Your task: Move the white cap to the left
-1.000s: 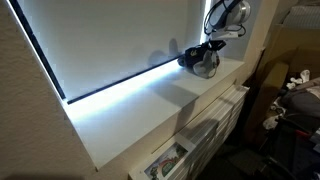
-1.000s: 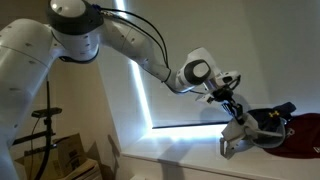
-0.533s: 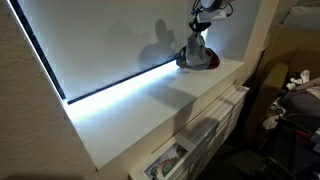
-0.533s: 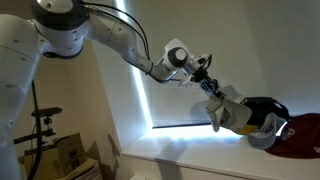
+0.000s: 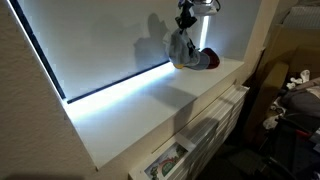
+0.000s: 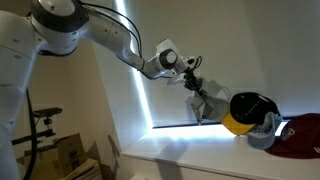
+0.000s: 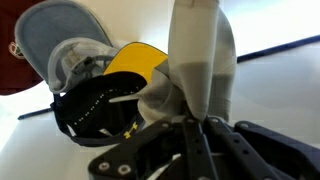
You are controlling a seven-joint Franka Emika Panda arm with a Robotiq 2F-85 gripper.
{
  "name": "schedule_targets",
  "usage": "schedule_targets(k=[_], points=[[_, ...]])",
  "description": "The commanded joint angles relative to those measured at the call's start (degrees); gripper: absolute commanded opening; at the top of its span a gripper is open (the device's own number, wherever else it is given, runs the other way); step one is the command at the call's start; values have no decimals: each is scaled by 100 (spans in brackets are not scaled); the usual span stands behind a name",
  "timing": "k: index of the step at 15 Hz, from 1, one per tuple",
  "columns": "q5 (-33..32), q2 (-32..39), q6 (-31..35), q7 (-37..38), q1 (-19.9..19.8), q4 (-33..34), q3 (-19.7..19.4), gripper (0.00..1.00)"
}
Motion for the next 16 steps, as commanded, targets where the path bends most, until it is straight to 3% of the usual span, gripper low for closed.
schedule_targets(k=[1,8,16], points=[[79,-38,-116,-599,-111,110,340,1],[-131,142,-527,-1227,155,655,774,1],[-1212,845,-1959,-1318,1019,1645,919,1]])
